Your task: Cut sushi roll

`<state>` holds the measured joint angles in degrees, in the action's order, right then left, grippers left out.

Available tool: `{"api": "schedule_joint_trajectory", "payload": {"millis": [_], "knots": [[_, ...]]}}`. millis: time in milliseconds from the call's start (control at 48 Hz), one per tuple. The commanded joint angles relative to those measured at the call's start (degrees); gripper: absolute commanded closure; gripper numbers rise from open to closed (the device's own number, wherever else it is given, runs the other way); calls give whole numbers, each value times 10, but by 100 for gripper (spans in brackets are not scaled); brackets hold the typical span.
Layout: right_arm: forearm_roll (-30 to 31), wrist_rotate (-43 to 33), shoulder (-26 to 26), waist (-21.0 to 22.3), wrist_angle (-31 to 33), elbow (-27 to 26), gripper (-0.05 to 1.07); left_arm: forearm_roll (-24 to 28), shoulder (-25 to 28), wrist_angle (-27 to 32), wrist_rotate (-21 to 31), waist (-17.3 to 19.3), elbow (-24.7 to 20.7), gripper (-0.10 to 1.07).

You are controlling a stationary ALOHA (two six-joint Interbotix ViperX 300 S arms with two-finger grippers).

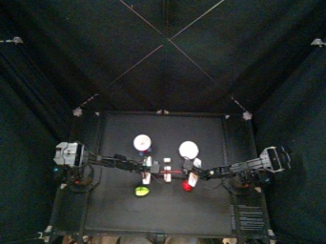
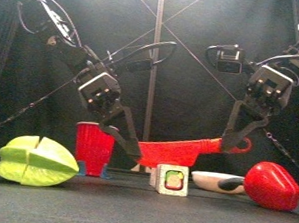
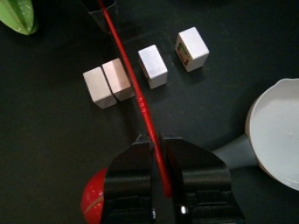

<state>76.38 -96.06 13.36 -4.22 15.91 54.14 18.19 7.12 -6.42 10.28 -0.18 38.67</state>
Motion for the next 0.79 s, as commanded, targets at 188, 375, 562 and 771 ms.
{"api": "schedule_joint_trajectory", "payload": {"millis": [188,375,562,771], "knots": [[6,-4,32,5,10,-18,75,-15,-50,-47,1,-18,4,77],[2,-5,37,-3,7,-12,75,-13,-58,-130,1,-22,30,77],[1,-5,32,-15,-3,-4,75,-13,-39,-158,1,-29,41,77],[-11,-6,32,-18,-3,3,75,-13,-23,-158,1,-46,41,77]]}}
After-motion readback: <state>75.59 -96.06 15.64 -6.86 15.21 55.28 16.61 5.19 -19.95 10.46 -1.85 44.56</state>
